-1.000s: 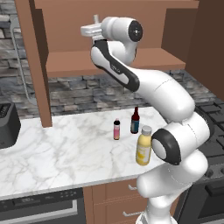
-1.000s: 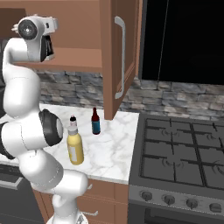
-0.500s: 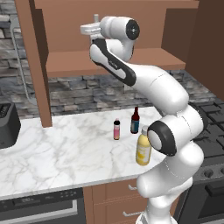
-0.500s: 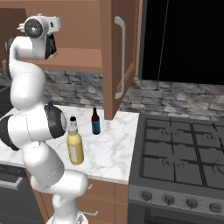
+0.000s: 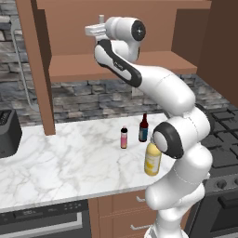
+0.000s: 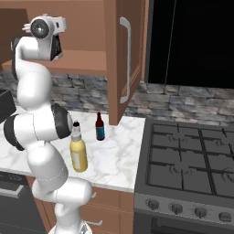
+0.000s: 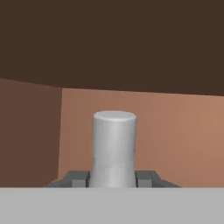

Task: Sort all alcoholic drinks to one cabinet, and non-alcoholic drinks to the other.

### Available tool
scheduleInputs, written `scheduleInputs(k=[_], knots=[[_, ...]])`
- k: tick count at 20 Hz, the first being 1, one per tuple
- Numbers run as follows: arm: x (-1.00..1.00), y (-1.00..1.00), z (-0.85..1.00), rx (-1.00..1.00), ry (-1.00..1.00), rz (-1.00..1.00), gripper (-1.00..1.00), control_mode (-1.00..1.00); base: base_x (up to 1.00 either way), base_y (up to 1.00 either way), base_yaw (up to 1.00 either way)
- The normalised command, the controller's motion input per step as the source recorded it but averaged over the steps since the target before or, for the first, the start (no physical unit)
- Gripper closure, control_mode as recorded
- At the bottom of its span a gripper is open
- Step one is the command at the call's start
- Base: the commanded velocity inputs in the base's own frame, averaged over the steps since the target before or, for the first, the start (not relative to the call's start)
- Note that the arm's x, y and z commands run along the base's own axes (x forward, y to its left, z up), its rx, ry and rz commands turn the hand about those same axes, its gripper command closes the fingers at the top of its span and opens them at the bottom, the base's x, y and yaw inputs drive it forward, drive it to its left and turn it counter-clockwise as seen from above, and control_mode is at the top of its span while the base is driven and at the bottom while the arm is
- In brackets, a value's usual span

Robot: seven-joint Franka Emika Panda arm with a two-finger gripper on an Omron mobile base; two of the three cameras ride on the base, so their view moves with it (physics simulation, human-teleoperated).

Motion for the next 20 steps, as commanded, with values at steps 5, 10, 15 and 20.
scheduleInputs(k=[5, 10, 15, 20], knots=[[0.06, 0.0, -0.08, 0.0, 0.0, 0.0, 1.0, -1.0, 0.0, 0.0, 0.0], [0.16, 0.0, -0.22, 0.0, 0.0, 0.0, 1.0, -1.0, 0.0, 0.0, 0.0], [0.23, 0.0, -0.17, 0.0, 0.0, 0.01, 1.0, -1.0, 0.0, 0.0, 0.0], [0.17, -0.03, -0.17, 0.0, 0.0, 0.01, 1.0, -1.0, 0.0, 0.0, 0.0]])
